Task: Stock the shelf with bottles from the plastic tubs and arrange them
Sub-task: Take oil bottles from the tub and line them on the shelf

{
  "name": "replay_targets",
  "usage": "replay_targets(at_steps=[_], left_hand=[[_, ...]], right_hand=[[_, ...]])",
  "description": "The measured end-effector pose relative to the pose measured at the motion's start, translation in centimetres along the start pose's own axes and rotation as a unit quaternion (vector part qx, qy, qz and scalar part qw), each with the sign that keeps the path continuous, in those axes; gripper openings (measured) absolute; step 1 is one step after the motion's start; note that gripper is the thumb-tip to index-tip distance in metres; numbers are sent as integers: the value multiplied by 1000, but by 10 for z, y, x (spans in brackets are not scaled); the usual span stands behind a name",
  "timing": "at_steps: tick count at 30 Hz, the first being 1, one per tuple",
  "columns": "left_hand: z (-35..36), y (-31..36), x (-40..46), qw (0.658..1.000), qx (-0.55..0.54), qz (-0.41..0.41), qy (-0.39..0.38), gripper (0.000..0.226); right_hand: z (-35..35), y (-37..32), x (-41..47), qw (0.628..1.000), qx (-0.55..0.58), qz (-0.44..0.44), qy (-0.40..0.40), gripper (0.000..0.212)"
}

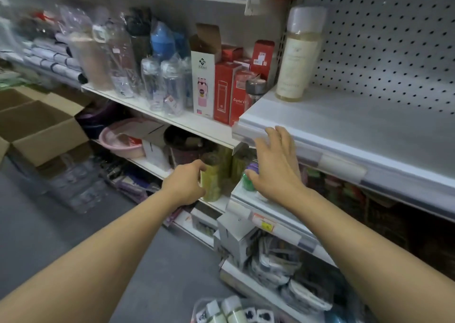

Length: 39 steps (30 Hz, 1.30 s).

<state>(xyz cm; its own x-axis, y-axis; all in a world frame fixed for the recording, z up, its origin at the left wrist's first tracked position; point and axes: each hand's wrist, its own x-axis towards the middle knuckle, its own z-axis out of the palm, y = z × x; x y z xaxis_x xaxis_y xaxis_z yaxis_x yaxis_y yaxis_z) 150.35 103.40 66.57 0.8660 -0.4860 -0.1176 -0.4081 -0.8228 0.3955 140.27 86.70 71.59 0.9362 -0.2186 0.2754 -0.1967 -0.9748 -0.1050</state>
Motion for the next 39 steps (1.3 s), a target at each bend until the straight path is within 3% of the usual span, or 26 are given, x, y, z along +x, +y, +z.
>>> replay_targets(at_steps=[4,11,17,26,31,39], left_hand=[[24,-28,-14,999,-26,-22,-41,58],[81,-73,-36,993,-43,-49,-103,56],[150,-111,-61,977,-65,-88,-184,58],[261,-142,-103,951,-101,-167,-240,52],[333,-144,-121,937,-113,-206,-257,49],[450,-142,-131,918,-140,-265,-258,52]], right_hand=[[29,-22,-21,999,29,-23,-16,61],[103,-46,-63,987,55,17,-151,62],[176,-44,-107,957,89,83,-265,66],[279,-12,-178,903,104,158,-386,66],[340,19,-216,879,114,202,-417,61],[440,68,-269,855,142,230,-442,75]])
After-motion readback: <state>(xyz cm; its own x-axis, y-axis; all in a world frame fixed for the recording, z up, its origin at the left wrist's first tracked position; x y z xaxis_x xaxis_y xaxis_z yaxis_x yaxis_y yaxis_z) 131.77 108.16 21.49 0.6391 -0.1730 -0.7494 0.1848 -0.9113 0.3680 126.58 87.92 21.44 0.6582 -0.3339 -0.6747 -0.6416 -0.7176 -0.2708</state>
